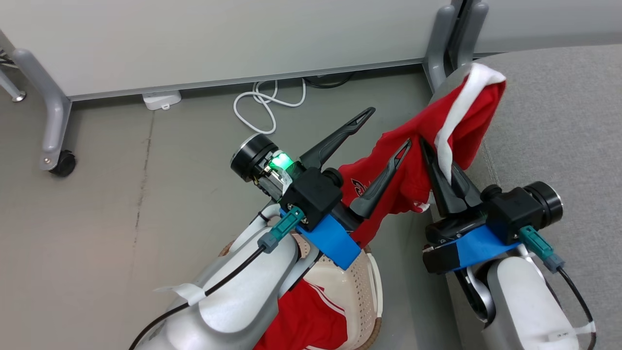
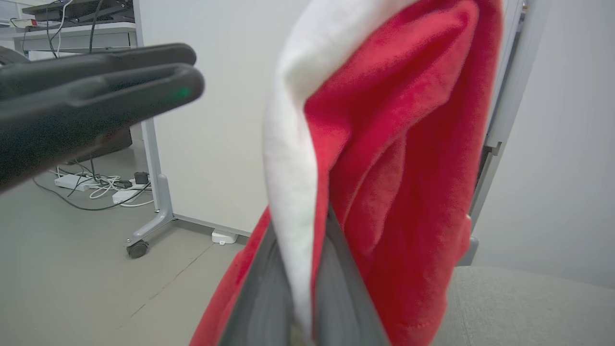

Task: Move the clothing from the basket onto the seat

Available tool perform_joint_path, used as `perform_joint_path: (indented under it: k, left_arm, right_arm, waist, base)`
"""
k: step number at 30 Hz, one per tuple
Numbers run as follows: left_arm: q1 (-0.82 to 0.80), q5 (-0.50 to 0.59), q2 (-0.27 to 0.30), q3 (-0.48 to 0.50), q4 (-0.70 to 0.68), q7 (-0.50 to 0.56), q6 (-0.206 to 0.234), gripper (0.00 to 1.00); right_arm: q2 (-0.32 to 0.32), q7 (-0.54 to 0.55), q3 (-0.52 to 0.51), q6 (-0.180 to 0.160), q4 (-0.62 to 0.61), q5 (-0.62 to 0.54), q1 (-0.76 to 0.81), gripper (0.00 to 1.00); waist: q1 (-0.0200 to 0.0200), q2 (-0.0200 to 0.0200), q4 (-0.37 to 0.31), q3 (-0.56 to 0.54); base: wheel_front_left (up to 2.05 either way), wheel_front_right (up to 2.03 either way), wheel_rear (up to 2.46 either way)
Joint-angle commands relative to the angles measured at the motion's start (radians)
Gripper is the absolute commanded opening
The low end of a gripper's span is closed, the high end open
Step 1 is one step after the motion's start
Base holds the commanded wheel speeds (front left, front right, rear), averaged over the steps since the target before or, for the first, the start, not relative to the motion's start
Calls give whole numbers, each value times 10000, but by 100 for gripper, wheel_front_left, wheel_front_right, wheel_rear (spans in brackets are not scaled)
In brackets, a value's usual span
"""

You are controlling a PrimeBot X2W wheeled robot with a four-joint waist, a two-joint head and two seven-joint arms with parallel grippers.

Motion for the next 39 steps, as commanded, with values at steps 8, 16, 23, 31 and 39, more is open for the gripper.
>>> perform_joint_path:
  k: [8,16,23,31,39]
  left_arm:
    - [364,118,245,-99,-52,-27,-29,100]
    - [466,282,465,-278,-105,-29,-52,100]
    - [472,416,674,-482,-165,-27,-114,100]
    - [386,437,762,-647,-187,-29,-115,100]
    - [246,405,743,-700,-192,-27,-85,100]
  right_arm:
    - [-30,-7,-738,1,-308,-389,495,0]
    - [-28,-7,-1352,1,-749,-379,764,0]
    - [-27,-7,-1853,1,-1128,-256,998,0]
    - [-27,-7,-2656,1,-1486,-236,1388,0]
    - [-27,-6,-3300,1,-1788,-355,1549,0]
  waist:
    - [0,0,-622,185]
    - [0,0,-1424,459]
    - [0,0,-2216,677]
    - [0,0,-2836,862]
    - [0,0,-3016,952]
  base:
    - [0,0,0]
    - [0,0,0]
    - [0,0,0]
    - [0,0,0]
    - [0,0,0]
